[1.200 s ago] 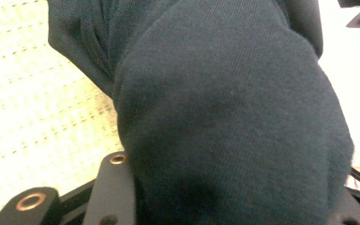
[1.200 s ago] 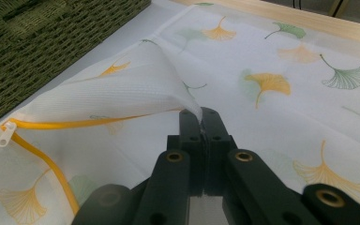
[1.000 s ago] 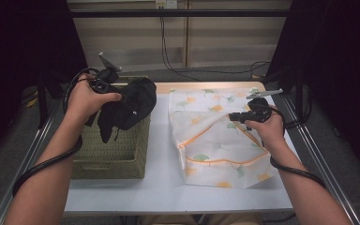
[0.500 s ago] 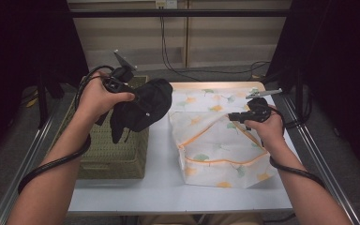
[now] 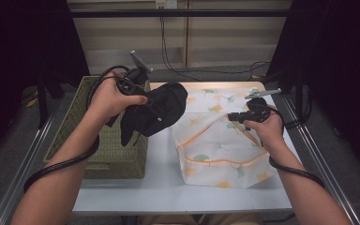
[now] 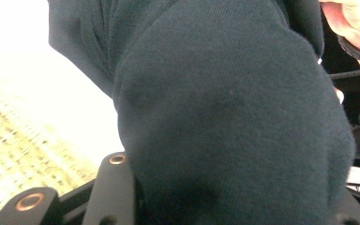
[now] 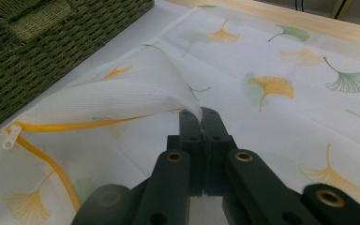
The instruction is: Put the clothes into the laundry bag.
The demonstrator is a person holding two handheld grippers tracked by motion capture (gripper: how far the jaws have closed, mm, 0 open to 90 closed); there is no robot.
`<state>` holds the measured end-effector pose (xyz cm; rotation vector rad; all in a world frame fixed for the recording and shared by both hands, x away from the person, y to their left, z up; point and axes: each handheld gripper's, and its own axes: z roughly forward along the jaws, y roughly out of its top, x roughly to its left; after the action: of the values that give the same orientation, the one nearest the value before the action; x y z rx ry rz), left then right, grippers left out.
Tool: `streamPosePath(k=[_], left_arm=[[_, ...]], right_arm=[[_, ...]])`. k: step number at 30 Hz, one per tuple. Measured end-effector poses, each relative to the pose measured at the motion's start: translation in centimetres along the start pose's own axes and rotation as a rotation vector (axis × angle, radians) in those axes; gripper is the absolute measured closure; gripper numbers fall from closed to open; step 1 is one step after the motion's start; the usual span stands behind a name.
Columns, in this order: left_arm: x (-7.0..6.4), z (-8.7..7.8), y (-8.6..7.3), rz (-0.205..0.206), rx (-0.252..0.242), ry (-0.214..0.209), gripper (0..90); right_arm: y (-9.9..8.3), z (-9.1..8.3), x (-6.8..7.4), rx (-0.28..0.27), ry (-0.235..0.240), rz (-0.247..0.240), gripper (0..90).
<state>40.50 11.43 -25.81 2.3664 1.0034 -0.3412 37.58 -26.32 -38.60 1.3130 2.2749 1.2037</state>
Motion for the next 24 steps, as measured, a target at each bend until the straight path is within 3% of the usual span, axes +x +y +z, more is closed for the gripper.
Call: streamPosePath(k=[1, 2, 3, 4, 14, 24], left_arm=[[-0.5, 0.4, 0.0, -0.024, -0.020, 0.008, 55.5], [-0.5, 0.4, 0.2, 0.013, 0.007, -0.003, 55.6], [-0.8, 0.6, 0.2, 0.011, 0.006, -0.002, 55.6], [-0.9, 0.7, 0.4, 0.035, 0.024, -0.005, 55.6], [-2.8, 3.2, 0.9, 0.096, 0.057, -0.044, 55.5], [-3.7, 5.4, 1.0, 0.110, 0.085, -0.075, 55.5]], right_arm=[[0.0, 0.0, 0.0, 0.000, -0.001, -0.001, 90.0], [0.1, 0.0, 0.0, -0.005, 0.002, -0.009, 90.0], [0.1, -0.1, 0.0, -0.003, 0.000, -0.006, 90.0], [0.2, -0.1, 0.1, -0.003, 0.001, -0.005, 90.0], [0.4, -0.1, 0.1, -0.001, -0.004, -0.006, 90.0], [0.7, -0.2, 0.3, -0.010, 0.000, -0.008, 90.0]])
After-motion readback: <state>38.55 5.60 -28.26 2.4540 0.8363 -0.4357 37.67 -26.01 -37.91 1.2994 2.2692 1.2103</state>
